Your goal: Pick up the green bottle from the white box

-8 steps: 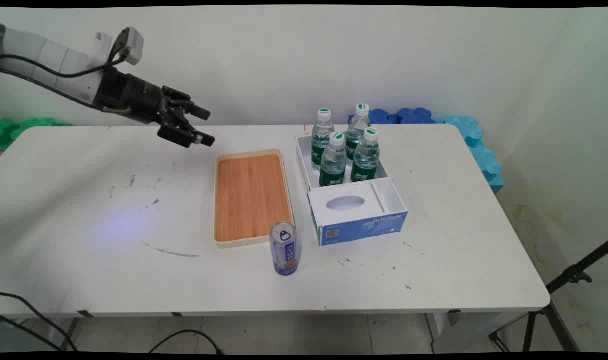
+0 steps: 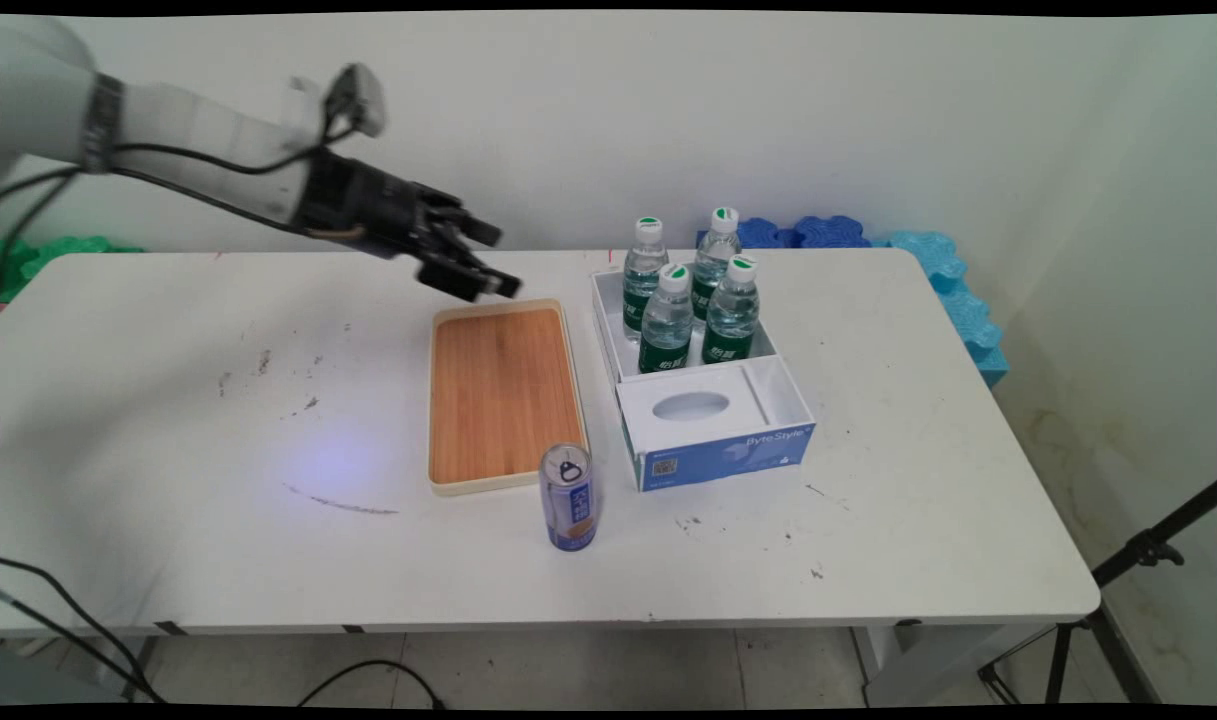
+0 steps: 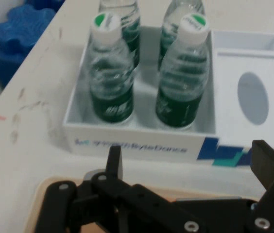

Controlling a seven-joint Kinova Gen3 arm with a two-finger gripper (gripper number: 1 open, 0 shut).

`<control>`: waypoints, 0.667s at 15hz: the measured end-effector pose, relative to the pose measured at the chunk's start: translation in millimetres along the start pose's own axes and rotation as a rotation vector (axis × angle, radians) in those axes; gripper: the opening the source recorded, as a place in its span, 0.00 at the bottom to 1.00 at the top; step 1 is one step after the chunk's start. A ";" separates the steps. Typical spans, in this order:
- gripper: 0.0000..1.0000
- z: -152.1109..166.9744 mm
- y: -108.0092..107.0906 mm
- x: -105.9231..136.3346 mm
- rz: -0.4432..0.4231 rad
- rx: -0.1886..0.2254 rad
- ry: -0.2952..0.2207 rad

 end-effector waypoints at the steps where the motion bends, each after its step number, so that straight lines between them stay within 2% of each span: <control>1: 1.00 14.5 5.9 6.9 0.003 -0.006 -0.005; 10: 1.00 104.9 26.0 37.7 0.007 -0.020 -0.071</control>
